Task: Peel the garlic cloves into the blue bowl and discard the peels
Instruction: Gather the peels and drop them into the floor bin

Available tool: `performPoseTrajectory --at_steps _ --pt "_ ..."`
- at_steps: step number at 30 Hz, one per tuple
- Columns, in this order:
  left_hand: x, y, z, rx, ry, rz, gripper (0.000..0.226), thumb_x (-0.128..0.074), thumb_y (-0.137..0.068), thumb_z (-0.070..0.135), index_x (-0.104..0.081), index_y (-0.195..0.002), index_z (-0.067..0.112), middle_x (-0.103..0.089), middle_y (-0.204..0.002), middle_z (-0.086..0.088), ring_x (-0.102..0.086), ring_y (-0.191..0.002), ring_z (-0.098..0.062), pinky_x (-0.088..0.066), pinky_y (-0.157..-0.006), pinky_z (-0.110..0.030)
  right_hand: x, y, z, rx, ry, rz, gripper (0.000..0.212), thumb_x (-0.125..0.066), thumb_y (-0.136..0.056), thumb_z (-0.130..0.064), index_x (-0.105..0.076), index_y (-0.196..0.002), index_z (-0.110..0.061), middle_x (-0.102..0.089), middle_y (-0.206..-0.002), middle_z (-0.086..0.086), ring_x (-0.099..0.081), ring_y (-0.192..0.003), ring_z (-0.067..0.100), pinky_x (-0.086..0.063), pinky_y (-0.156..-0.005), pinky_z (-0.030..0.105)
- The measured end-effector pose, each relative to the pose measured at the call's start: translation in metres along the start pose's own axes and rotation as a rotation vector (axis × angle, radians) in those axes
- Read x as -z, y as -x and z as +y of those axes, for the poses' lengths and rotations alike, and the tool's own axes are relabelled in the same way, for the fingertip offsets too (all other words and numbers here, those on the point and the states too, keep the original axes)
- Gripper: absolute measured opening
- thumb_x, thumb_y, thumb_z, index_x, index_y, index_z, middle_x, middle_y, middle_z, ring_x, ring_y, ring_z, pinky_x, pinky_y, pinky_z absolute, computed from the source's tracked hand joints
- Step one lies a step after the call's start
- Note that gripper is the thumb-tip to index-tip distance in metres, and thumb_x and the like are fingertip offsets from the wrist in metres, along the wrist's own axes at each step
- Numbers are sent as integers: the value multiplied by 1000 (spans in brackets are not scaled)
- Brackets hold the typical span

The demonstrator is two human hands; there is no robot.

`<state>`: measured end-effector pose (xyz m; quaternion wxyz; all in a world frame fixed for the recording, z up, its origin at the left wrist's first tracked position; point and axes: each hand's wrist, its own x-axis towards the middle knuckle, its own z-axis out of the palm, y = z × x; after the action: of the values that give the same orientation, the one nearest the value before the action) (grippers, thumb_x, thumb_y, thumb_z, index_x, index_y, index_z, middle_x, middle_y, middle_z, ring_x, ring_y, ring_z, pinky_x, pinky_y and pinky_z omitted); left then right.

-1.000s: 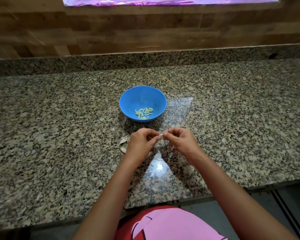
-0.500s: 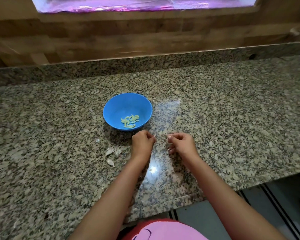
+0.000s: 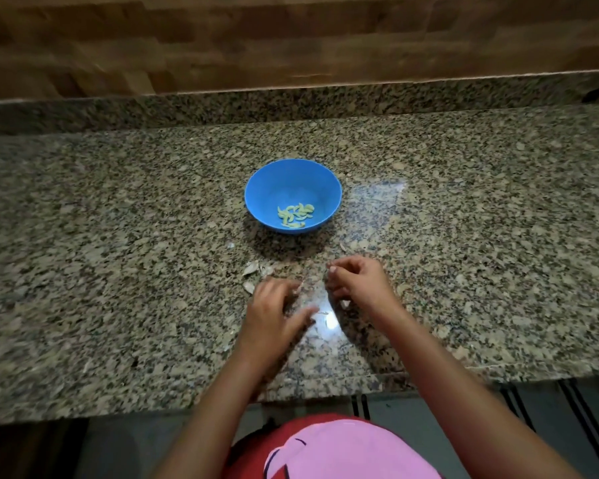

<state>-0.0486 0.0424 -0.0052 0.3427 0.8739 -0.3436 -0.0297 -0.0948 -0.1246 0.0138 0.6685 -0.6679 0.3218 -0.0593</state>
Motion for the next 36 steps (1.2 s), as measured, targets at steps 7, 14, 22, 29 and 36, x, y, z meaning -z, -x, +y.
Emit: performPoseTrajectory --at_steps 7,14,22,29,36 --pt "-1 18 -15 -110 -445 -332 104 -21 -77 80 12 -148 12 21 -153 -2 18 -143 -15 17 -111 -27 -12 10 0 23 -50 -19 13 -53 -93 -3 -62 -86 -9 -61 -77 11 -56 -65 15 -50 -56 23" --pt "-17 -25 -10 -122 -485 -347 75 -8 -94 59 9 -149 11 10 -158 -7 13 -145 -17 14 -113 -29 -9 18 -5 31 -61 38 12 -53 -92 -3 -63 -90 -8 -63 -79 5 -59 -66 13 -54 -65 28" --pt "-11 1 -11 -109 -227 -221 48 -29 -100 34 -40 -142 11 -39 -147 -8 -32 -138 -23 -21 -115 -36 -18 27 -5 24 -33 18 13 -51 -93 -1 -63 -95 -3 -61 -80 8 -57 -67 14 -51 -55 20" --pt "9 41 -14 -41 -244 -135 41 -46 -97 13 -46 -138 15 -44 -144 -1 -33 -135 -17 -19 -110 -23 -26 37 0 13 -24 -37 14 -49 -94 0 -63 -94 -2 -61 -82 11 -56 -66 12 -52 -53 17" --pt "16 48 -11 73 -233 -36 21 -60 -88 4 -68 -107 9 -64 -104 -2 -52 -97 -14 -44 -81 -20 -30 41 0 -10 -21 -77 14 -50 -93 1 -63 -91 -2 -60 -83 14 -55 -63 13 -53 -54 20"
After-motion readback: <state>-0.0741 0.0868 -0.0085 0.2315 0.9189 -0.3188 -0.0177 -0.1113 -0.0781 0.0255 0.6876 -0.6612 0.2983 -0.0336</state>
